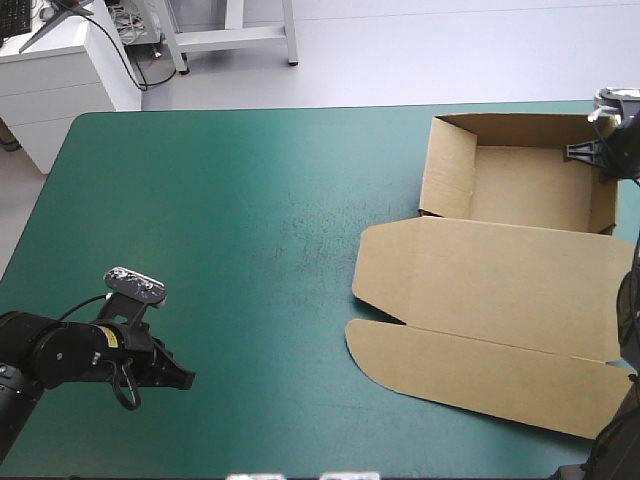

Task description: Fold the box

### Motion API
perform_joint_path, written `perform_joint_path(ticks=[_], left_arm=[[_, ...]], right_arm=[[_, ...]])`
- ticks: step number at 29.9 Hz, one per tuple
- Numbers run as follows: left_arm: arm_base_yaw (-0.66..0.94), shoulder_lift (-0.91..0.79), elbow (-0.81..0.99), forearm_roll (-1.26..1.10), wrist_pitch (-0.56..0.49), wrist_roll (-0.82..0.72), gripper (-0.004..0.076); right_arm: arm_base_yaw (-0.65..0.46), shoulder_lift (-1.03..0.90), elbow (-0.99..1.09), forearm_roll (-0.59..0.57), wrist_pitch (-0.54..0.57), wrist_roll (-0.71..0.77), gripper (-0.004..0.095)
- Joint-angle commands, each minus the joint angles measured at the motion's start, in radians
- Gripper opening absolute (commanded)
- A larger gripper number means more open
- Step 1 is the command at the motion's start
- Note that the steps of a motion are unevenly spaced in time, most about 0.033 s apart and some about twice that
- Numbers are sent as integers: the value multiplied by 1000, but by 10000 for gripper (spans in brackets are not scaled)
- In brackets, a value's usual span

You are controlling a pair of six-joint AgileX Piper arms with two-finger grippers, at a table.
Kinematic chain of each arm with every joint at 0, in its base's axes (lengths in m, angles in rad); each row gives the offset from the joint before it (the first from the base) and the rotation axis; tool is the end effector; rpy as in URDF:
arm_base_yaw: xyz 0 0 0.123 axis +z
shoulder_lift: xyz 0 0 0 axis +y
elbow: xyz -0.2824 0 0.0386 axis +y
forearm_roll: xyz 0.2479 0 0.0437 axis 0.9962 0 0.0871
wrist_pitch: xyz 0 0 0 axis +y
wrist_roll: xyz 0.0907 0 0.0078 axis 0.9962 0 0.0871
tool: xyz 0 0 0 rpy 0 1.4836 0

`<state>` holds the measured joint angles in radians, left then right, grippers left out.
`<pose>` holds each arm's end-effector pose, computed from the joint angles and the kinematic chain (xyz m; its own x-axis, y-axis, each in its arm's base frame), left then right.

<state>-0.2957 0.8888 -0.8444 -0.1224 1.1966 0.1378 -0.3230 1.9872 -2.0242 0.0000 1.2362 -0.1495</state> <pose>0.1293 -0.0502 0.3166 -0.8389 0.3519 -0.4152 0.4134 0.9082 -0.0656 0.4133 -0.1383 0.3368 -0.8880 0.1402 -0.4379 0.1872 0.9801 -0.0660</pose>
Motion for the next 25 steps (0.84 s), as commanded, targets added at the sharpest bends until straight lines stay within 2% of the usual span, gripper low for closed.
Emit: perform_joint_path(ticks=[1, 6, 8, 10, 16, 18, 22, 25], left_arm=[[0, -9, -25, -5, -29, -4, -8], [0, -9, -25, -5, -29, -4, -8], [0, -9, -25, -5, -27, -4, -8], [0, -9, -25, -5, -27, -4, -8], [0, -9, -25, 0, -29, -4, -8], [0, -9, -25, 0, -29, -4, -8], [0, -9, -25, 0, -27, -4, -8], [0, -9, -25, -2, -23, -4, -8]], right_arm=[[-64, -35, -32, 8, -49, -5, -14], [-114, 6, -32, 0, -62, -37, 10], [-124, 22, -32, 0, -68, -57, 78], [-129, 35, -32, 0, -70, -60, 198], [-132, 40, -39, -5, -83, -36, 711], [-132, 40, -62, -8, -65, -10, 808], [-132, 33, -142, 11, 16, -3, 809], [-132, -16, -149, 47, 16, 13, 725]])
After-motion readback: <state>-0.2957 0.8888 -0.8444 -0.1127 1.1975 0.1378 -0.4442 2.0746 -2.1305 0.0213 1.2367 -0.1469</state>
